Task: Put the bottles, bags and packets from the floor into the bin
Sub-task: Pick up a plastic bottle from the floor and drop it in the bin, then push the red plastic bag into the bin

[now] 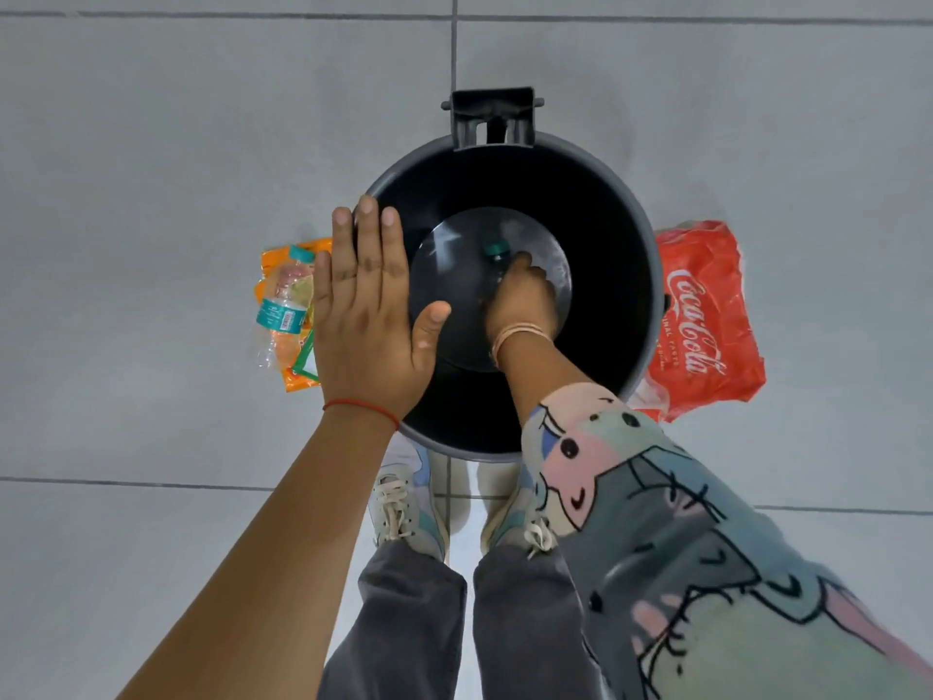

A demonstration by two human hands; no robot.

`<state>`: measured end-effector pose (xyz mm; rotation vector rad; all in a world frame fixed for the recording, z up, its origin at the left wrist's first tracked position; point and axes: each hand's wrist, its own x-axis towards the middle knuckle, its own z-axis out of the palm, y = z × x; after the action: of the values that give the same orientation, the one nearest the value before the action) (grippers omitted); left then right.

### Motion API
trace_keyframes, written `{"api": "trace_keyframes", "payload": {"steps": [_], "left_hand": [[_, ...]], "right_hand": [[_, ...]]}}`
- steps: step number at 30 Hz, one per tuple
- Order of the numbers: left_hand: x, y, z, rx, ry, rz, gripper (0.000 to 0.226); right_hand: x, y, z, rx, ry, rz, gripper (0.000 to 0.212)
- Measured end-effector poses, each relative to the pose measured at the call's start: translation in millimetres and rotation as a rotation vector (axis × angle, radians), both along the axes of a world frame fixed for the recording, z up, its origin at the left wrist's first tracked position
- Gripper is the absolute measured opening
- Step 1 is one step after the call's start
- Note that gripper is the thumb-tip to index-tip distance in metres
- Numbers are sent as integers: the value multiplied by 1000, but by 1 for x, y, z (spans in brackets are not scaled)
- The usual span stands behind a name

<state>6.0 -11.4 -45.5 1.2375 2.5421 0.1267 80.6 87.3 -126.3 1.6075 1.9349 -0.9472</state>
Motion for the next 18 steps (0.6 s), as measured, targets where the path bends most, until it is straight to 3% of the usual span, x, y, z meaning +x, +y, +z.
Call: {"api": "trace_keyframes", "payload": {"steps": [3,5,9,11,13,14,16,18], "left_hand": [[0,1,-1,-27,14,-15,78],[1,2,1,-22,1,-22,78],[1,2,2,-26,0,-25,77],[1,2,2,-34,1,-25,76],[1,2,2,-36,9,-25,76],[2,2,2,-36,11,-27,77],[2,1,1,-36,16,-29,77],[2,1,1,-32,25,-33,76]], "right_hand": [[2,-3,3,-37,10,14,62],[7,-3,29,77,119,27,75],[28,6,99,676,708,-197,55],[51,24,108,927,805,-329,46],[77,45,94,1001,717,-442,41],[90,54,81,941,621,-497,40],[113,63,42,657,356,-473,48],[136,61,1,328,39,-258,63]]}}
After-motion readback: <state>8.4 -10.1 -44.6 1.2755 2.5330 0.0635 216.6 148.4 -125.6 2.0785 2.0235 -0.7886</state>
